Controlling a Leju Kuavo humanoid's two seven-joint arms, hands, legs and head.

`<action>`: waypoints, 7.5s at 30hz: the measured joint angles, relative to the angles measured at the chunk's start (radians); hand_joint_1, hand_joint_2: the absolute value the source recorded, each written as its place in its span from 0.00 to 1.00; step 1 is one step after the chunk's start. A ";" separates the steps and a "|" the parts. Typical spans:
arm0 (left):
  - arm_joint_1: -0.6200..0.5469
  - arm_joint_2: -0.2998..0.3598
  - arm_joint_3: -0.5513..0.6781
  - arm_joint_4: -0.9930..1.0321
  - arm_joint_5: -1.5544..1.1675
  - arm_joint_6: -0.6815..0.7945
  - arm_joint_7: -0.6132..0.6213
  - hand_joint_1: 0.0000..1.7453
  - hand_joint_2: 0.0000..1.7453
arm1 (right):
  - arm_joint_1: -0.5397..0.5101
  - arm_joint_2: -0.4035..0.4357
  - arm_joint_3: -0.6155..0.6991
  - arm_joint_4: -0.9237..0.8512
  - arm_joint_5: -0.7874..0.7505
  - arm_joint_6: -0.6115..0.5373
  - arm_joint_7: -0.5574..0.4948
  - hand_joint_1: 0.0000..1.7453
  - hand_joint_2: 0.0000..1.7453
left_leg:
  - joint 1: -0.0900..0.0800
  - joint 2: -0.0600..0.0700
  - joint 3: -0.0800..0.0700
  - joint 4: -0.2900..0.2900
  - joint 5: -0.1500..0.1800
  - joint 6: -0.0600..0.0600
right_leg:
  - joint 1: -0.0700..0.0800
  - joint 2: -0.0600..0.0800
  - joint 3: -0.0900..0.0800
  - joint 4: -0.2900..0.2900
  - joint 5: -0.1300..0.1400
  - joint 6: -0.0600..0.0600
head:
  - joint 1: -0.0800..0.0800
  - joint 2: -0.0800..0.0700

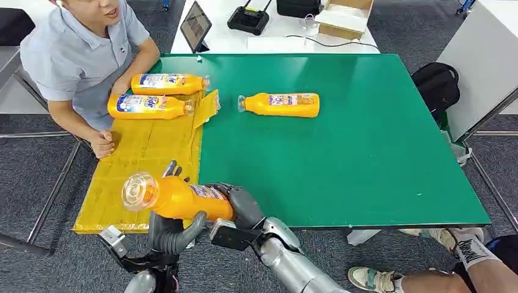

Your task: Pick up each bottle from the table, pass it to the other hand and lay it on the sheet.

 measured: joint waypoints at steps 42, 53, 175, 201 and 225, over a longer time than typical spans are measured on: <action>-0.150 0.054 0.212 0.077 -0.062 0.323 0.201 1.00 1.00 | 0.039 -0.013 0.070 0.003 0.054 -0.205 -0.075 0.00 0.00 | 0.001 0.000 0.000 0.000 0.001 -0.001 | 0.001 0.000 0.000 0.000 0.001 -0.002 | 0.000 0.000; -0.202 0.084 0.244 0.089 -0.116 0.377 0.169 1.00 1.00 | 0.039 -0.006 0.072 0.011 0.020 -0.201 -0.093 0.00 0.00 | 0.001 0.000 0.000 0.000 0.001 -0.001 | 0.001 0.000 -0.001 0.000 0.001 -0.002 | 0.000 0.000; -0.132 0.110 0.217 0.038 -0.370 0.416 0.143 0.00 1.00 | 0.271 -0.359 -0.330 -0.524 0.239 -0.230 0.108 0.00 1.00 | 0.001 0.001 -0.004 0.000 0.002 -0.003 | 0.001 0.000 -0.005 -0.001 0.003 -0.004 | 0.000 0.000; -0.176 0.091 0.187 0.038 -0.342 0.346 0.183 0.00 1.00 | -0.063 -0.413 -0.447 -0.073 0.367 -0.087 0.172 0.00 1.00 | 0.000 0.001 -0.004 0.000 0.004 -0.001 | 0.000 0.000 -0.004 0.000 0.005 -0.003 | 0.000 0.000; -0.308 0.089 0.173 0.235 -0.256 0.276 0.199 0.00 1.00 | -0.274 -0.319 -0.356 0.208 0.396 0.004 0.182 0.00 1.00 | 0.000 0.001 -0.004 0.000 0.005 -0.001 | 0.000 0.000 -0.005 0.000 0.005 -0.003 | 0.000 0.000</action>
